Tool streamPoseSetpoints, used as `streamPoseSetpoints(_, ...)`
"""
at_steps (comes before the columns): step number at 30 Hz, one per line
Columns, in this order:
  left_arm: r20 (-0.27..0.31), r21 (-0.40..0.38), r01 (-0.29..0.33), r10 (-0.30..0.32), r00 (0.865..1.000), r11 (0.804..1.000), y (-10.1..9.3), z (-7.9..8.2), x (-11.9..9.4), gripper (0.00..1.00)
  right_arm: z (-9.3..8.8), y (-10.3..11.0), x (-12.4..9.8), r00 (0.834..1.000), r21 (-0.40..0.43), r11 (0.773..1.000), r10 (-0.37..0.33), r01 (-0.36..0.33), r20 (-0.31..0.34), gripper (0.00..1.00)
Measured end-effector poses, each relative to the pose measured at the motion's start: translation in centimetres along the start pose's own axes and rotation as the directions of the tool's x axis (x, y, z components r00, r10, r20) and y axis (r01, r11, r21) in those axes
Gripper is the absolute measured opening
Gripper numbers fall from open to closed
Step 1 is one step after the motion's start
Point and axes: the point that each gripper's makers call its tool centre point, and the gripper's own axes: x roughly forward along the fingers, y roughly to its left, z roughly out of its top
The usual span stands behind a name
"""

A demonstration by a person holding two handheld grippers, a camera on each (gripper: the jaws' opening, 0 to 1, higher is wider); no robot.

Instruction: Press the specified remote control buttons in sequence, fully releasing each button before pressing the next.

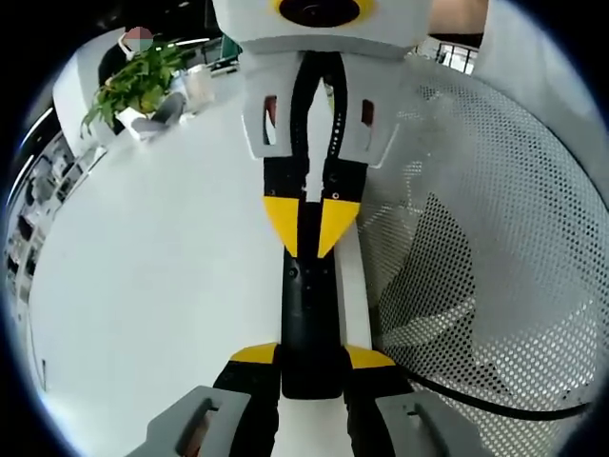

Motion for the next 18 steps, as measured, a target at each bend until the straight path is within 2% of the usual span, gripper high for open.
streamPoseSetpoints(3, -0.002, -0.003, -0.002, 0.002, 1.000, 1.000, -0.01, 0.00, 0.00, 0.25, -0.05, 0.13, 0.04, 1.000, -0.019, 1.000, -0.014, 0.013, -0.026, 0.03)
streamPoseSetpoints(8, -0.003, -0.001, 0.000, 0.000, 1.000, 1.000, 0.00, 0.00, -0.01, 0.25, -0.14, -0.07, -0.03, 1.000, 0.001, 1.000, -0.009, 0.009, -0.023, 0.02)
streamPoseSetpoints(12, 0.000, -0.006, -0.003, 0.003, 1.000, 1.000, 0.00, 0.01, -0.02, 0.24, -0.14, -0.18, -0.13, 1.000, 0.053, 0.998, -0.015, 0.014, 0.023, 0.02)
streamPoseSetpoints(15, 0.001, -0.007, -0.004, 0.004, 1.000, 1.000, -0.01, 0.02, -0.04, 0.24, -0.04, -0.14, -0.23, 0.994, 0.028, 0.999, -0.035, 0.032, 0.106, 0.02)
streamPoseSetpoints(18, 0.003, -0.008, -0.005, 0.005, 1.000, 1.000, 0.00, 0.03, -0.03, 0.24, -0.14, -0.02, -0.34, 0.987, 0.052, 0.997, -0.059, 0.052, 0.148, 0.02)
